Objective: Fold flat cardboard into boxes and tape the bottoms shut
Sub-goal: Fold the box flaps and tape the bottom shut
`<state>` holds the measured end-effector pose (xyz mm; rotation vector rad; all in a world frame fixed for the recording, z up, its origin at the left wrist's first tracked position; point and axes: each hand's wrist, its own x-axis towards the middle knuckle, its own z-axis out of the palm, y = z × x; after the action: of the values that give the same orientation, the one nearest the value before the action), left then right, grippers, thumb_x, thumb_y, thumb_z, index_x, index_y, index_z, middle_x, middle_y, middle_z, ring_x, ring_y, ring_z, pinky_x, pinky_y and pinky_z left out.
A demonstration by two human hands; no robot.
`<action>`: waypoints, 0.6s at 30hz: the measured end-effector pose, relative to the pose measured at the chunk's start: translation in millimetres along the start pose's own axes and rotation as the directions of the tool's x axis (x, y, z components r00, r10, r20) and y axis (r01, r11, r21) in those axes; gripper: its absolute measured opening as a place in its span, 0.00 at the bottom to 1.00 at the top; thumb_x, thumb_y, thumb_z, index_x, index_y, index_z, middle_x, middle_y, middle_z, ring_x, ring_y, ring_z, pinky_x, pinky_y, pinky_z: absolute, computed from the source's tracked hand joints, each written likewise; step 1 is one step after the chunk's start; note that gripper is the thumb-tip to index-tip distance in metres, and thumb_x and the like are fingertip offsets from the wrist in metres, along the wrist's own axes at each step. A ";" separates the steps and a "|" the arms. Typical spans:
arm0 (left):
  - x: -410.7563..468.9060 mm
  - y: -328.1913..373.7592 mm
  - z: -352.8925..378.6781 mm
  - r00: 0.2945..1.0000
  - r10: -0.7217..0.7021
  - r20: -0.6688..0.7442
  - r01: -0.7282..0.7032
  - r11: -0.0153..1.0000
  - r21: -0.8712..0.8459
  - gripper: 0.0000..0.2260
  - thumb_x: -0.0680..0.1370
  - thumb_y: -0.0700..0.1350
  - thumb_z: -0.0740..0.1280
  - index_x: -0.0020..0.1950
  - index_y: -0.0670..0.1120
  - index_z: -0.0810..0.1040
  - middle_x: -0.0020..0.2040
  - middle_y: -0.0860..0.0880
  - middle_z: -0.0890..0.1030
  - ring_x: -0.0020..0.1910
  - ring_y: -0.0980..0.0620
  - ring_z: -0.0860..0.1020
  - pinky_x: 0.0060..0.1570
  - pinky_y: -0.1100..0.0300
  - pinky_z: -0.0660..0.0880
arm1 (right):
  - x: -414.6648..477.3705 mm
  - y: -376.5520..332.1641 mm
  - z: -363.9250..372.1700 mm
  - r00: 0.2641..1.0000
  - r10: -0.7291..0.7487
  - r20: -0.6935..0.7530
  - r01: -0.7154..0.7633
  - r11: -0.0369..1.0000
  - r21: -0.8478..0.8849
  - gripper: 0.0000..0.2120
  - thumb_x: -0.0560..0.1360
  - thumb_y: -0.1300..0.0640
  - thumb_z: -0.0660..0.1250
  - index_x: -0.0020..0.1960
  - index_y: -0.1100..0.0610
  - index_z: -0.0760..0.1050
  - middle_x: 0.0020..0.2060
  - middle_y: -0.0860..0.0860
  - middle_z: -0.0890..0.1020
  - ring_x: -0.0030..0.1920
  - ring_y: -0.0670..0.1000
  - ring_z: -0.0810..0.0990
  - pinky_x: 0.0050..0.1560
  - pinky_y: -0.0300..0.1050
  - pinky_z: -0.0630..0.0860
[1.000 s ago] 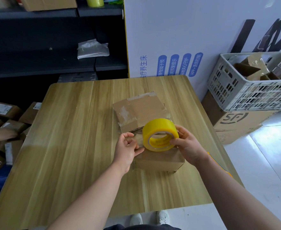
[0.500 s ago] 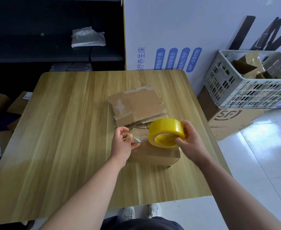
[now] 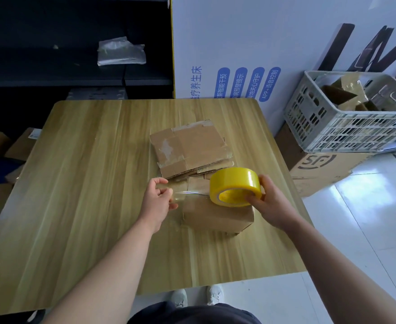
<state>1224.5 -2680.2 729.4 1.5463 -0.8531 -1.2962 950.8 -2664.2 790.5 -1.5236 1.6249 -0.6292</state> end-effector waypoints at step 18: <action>8.0 -11.2 9.9 0.995 0.095 0.018 -0.097 0.975 0.200 0.05 0.79 0.39 0.64 0.53 0.48 0.72 0.46 0.48 0.75 0.41 0.52 0.75 0.37 0.55 0.79 | -1.2 4.0 3.7 0.998 0.048 0.042 -0.043 0.993 -0.114 0.16 0.77 0.60 0.64 0.59 0.49 0.61 0.43 0.47 0.72 0.42 0.48 0.72 0.38 0.41 0.69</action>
<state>1216.0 -2685.8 715.9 1.6345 -1.0782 -1.1769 951.5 -2661.8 785.5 -1.5660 1.6807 -0.4819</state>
